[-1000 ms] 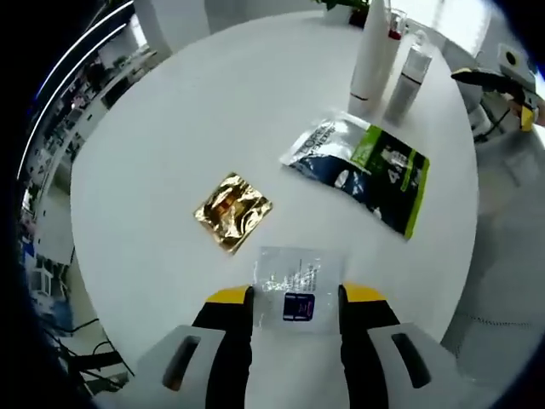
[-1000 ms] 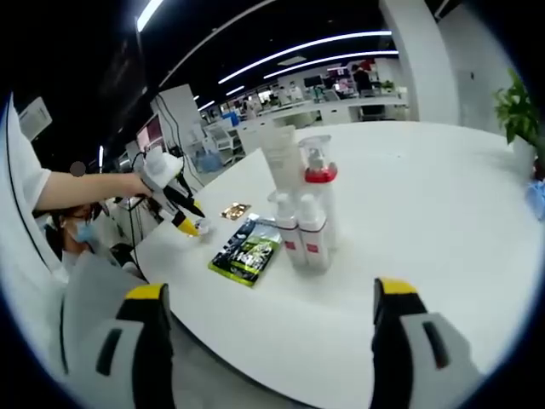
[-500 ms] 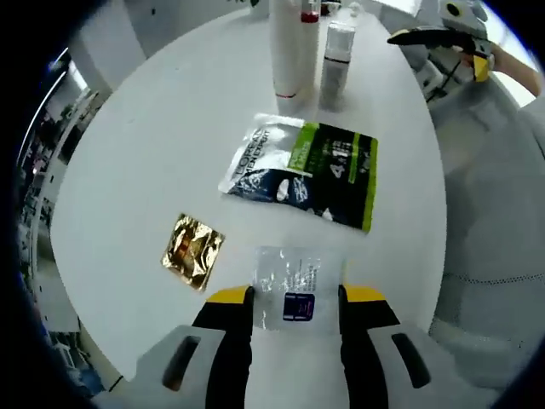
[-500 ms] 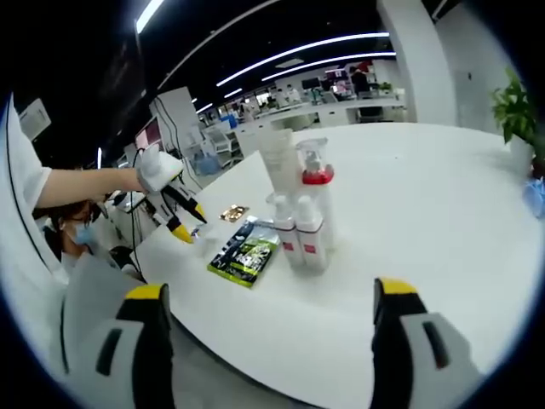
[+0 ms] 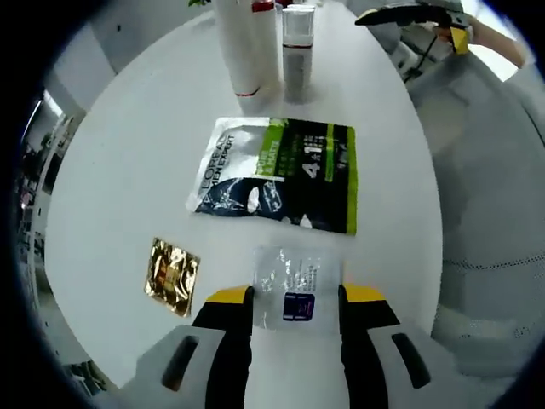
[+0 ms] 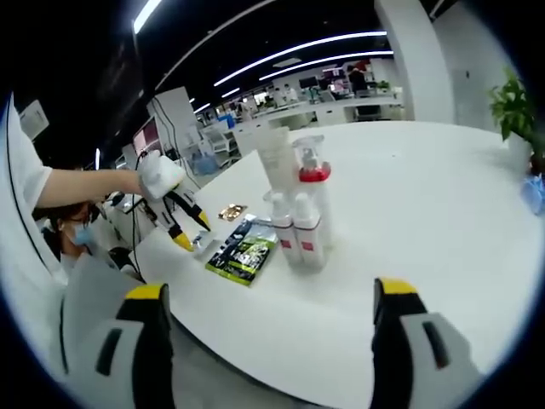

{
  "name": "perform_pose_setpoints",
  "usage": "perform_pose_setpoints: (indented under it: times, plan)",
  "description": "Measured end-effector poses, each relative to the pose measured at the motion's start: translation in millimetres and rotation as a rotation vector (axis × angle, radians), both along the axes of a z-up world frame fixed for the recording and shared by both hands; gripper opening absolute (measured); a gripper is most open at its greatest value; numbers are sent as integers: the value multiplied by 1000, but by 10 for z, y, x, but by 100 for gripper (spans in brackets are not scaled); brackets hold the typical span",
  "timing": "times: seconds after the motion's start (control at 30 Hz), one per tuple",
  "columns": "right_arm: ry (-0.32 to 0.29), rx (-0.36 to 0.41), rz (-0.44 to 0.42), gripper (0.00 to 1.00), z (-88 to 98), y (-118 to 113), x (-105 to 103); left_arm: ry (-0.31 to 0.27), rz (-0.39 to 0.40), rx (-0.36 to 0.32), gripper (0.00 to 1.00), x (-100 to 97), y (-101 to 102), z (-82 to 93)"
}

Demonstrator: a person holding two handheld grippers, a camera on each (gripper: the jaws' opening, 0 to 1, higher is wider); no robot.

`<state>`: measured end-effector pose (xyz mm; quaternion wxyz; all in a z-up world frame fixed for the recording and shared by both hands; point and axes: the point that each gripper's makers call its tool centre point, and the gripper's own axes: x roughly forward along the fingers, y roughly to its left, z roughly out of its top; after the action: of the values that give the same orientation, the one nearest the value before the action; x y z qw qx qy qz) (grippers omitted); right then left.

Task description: Arrange the skincare products in the storage area until every visible bottle or jar stands upright without overlapping.

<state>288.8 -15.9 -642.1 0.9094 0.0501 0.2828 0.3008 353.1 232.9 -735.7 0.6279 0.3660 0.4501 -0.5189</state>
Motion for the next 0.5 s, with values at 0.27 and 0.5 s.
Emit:
perform_pose_setpoints:
  times: [0.27, 0.5]
  plan:
    - [6, -2, -6, 100, -16, -14, -7, 11, -16, 0, 37, -40, -65, -102]
    - [5, -3, -15, 100, -12, -32, -3, 2, -19, 1, 37, -46, -83, -127]
